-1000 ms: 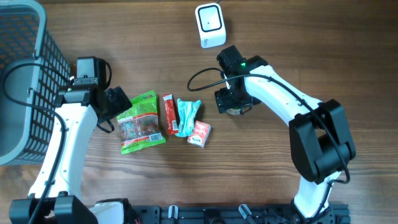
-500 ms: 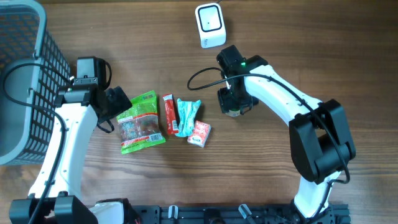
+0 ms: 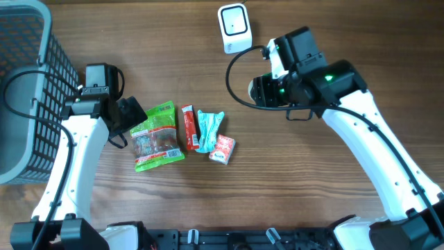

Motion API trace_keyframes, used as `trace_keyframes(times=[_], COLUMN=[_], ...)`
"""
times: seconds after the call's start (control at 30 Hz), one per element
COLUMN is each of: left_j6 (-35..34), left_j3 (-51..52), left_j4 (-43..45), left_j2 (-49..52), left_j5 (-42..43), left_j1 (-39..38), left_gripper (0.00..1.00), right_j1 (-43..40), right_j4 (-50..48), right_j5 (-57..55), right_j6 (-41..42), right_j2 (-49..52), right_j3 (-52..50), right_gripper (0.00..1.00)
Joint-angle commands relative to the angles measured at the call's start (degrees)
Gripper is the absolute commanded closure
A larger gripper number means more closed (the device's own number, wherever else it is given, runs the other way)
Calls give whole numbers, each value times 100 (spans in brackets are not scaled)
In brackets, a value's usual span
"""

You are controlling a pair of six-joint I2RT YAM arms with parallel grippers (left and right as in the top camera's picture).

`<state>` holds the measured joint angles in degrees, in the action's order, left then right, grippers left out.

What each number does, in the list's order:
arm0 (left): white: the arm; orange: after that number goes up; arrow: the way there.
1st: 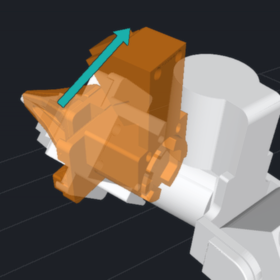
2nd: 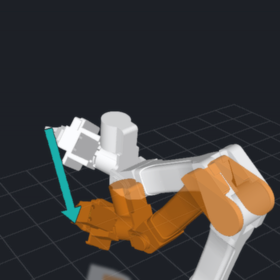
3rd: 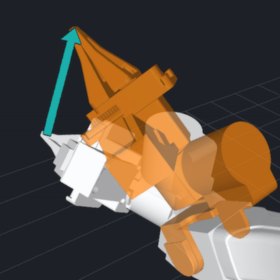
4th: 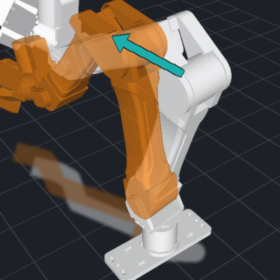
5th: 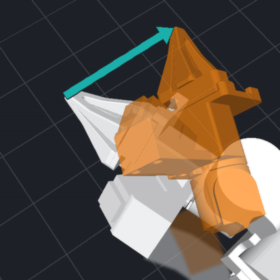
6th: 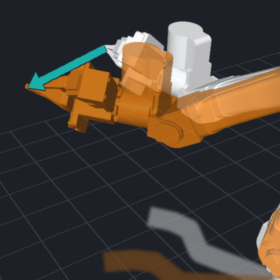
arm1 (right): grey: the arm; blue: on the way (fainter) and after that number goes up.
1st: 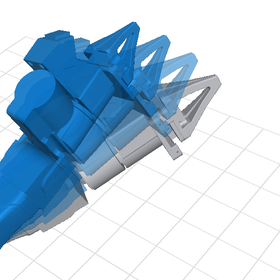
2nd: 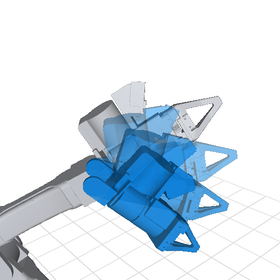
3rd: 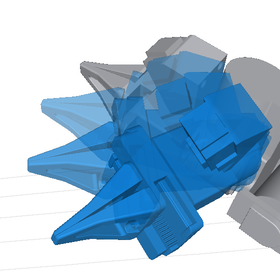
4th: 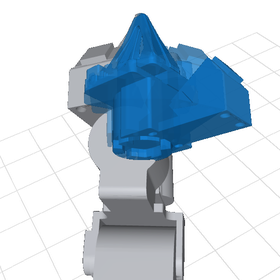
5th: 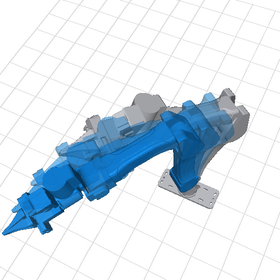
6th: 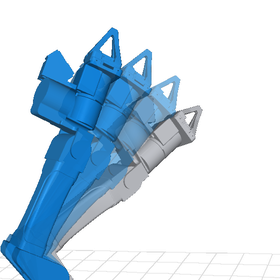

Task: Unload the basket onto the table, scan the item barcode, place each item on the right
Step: 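Carry the jar to the white scanner and hold it before the window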

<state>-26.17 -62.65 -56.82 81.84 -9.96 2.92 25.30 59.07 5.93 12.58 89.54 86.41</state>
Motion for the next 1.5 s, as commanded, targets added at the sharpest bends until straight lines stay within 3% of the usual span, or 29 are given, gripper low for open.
trace_keyframes(times=[0.0,0.23,0.37,0.67,0.87,1.17,1.3,1.47], left_j6=[46,46,46,46,46,46,46,46], left_j3=[-81,-81,-81,-81,-81,-79,-79,-81], left_j4=[0,0,0,0,0,0,0,0], left_j2=[-20,-20,-20,-20,-20,-20,-20,-20], left_j5=[9,9,9,9,9,9,9,9], left_j1=[26,26,26,26,26,24,26,24], left_gripper=[0,0,0,0,0,0,0,0], right_j1=[-142,-155,-168,-321,-319,-319,-302,-304], right_j4=[9,-726,-1231,155,-426,-3104,-4284,-5598], right_j5=[260,275,319,321,254,-557,-1357,-1517], right_j6=[55,-90,125,271,181,-109,-44,-219], right_j2=[-125,-61,-55,1250,2094,3567,3919,4330], right_j3=[149,144,264,2931,2970,2935,2935,2935], right_gripper=[67,66,60,61,67,71,72,73])
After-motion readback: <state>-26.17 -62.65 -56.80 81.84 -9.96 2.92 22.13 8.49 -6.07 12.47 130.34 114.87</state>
